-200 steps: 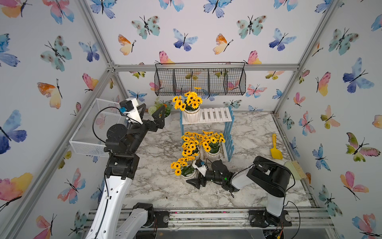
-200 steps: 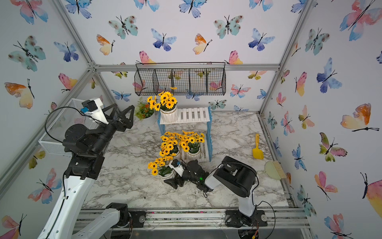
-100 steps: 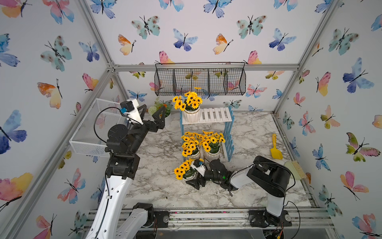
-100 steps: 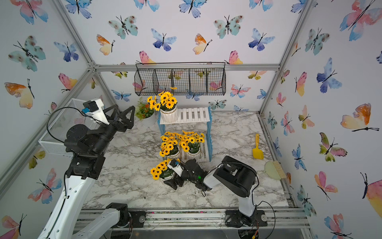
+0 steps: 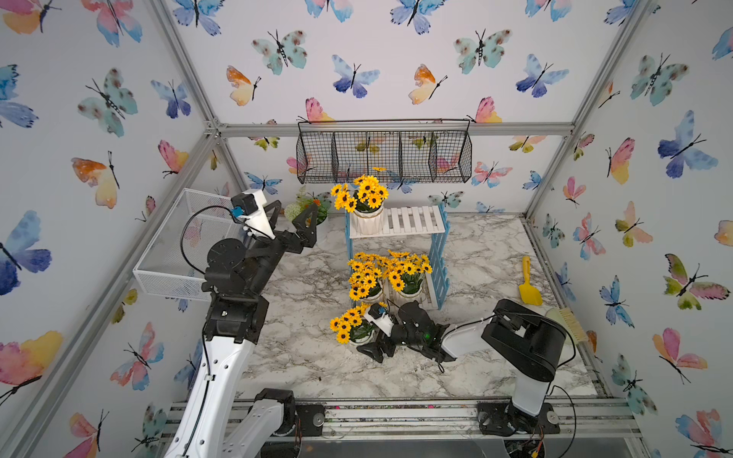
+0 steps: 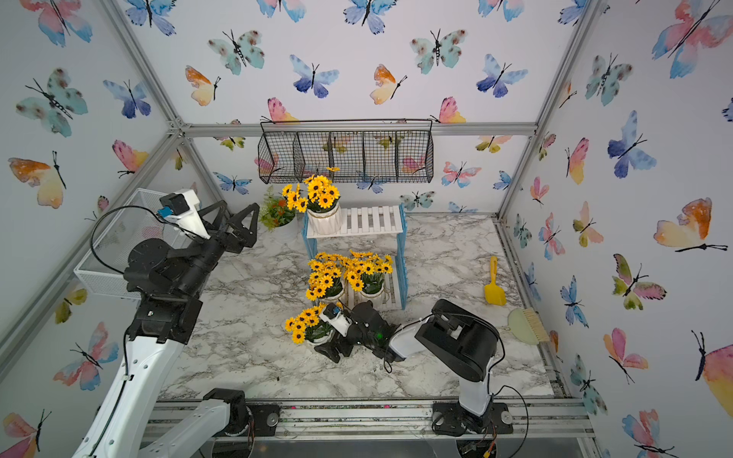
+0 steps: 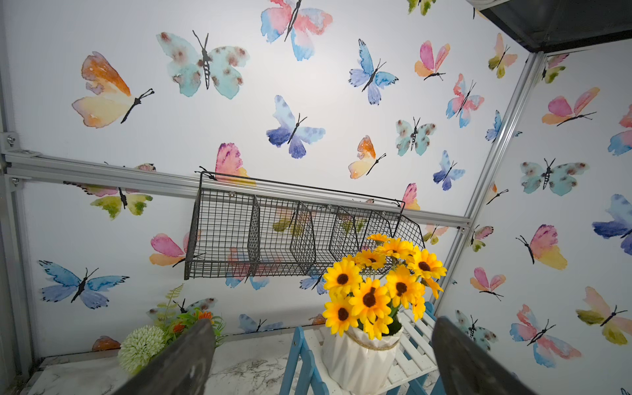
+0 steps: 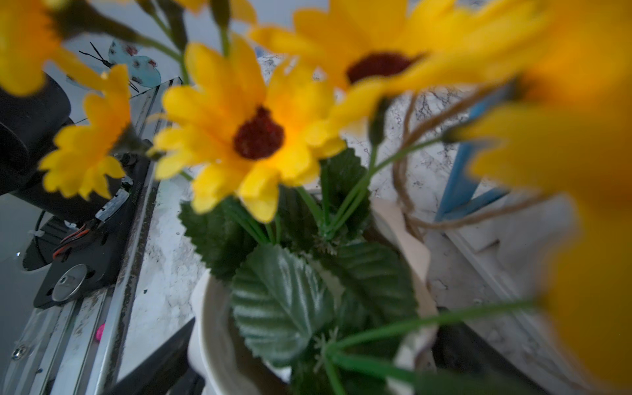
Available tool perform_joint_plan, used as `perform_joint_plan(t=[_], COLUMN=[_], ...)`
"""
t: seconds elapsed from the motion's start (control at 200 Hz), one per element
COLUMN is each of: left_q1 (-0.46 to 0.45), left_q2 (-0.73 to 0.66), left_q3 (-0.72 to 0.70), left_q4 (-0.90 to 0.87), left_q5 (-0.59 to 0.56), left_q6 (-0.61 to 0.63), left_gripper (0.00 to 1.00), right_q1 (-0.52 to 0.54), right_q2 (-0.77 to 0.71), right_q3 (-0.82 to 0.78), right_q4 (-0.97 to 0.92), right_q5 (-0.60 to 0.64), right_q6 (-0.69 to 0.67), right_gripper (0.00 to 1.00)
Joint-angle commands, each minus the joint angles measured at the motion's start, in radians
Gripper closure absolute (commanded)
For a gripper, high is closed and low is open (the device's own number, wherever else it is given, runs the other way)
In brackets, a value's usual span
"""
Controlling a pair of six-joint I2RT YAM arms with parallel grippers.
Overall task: Take the sunflower pots off the shelves
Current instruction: Place the sunflower pot at the center of the board.
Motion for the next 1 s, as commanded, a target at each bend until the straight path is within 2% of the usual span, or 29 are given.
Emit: perform_joint_plan(t=[0.0,0.2,0.38,0.5,0.621,0.686,0.811,0.996], left_q1=[0.005,0.005,0.007,0.007,0.009,0.008,0.008,0.006], left_q2=[-0.003,0.004,0.004,0.014,0.034,0.053,0.095,0.126], left_q3=[-0.014,-0.017,-0.014,-0.005,0.019,0.040,0.079,0.092], left_q4=[0.031,0.042,0.061,0.060,0.037,0.008,-0.057,-0.107], left_q5=[0.006,0.012,0.046,0.033,0.057,0.067,0.075,0.161], left_q6=[0.015,0.034,0.053,0.063,0.100,0.122,0.153,0.224], left_gripper=[0.02,0.02,0.02,0.02,0.01,0.03,0.03,0.01], right_q1=[0.007,0.007,0.007,0.007,0.006,0.006,-0.013,-0.129], right_q2=[-0.054,-0.190,-0.422,-0.571,-0.675,-0.714,-0.759,-0.770], right_q3=[0.022,-0.007,0.012,0.020,0.068,0.085,0.136,0.259], right_q4=[-0.103,-0.181,-0.340,-0.443,-0.558,-0.584,-0.623,-0.751], right_q5=[0.007,0.037,0.091,0.220,0.411,0.503,0.570,0.560], right_q6=[-0.019,-0.035,-0.037,-0.051,-0.035,-0.014,-0.003,0.029], right_gripper=[0.02,0.02,0.02,0.02,0.02,0.02,0.02,0.02])
